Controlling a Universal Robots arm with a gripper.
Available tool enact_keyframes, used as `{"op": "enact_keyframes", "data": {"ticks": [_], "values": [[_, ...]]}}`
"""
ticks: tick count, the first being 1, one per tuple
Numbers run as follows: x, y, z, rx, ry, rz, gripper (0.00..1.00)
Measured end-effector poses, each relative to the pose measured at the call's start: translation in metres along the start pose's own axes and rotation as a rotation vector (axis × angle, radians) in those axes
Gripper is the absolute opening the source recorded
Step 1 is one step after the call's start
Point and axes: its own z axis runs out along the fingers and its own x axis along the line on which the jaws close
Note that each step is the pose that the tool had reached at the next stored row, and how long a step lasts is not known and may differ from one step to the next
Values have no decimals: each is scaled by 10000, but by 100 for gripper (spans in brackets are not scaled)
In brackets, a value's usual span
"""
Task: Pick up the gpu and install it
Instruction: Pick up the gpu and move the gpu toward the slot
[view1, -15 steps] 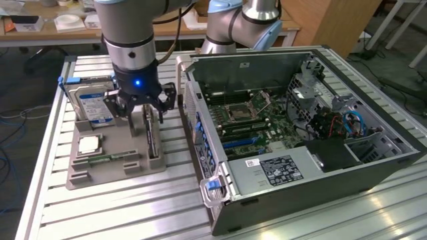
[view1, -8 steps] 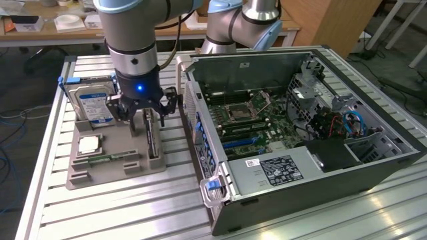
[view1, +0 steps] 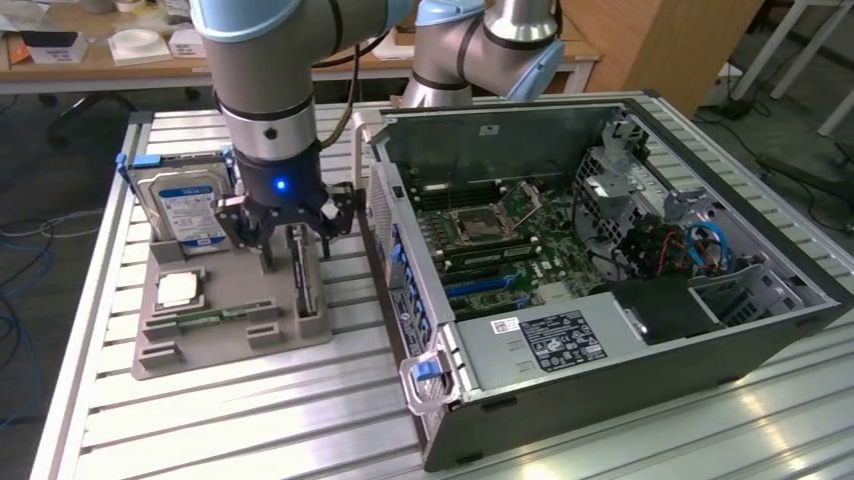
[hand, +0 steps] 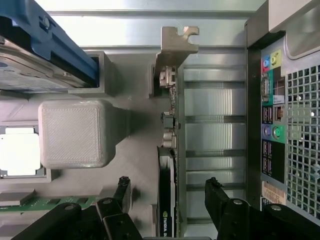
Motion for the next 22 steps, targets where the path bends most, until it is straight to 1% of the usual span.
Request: {"op": "enact_keyframes", "data": {"ticks": [3, 5, 7, 14, 16, 19, 21, 22], "values": [[1, -2, 45, 0, 7, -48, 71], [1, -3, 68, -5, 16, -237, 71], [2, -3, 70, -5, 24, -346, 71], [2, -3, 71, -7, 23, -347, 71], [2, -3, 71, -7, 23, -348, 69], [2, -3, 71, -7, 23, -348, 51], [1, -3, 72, -7, 23, -348, 51], [2, -3, 71, -7, 23, -347, 45]]}}
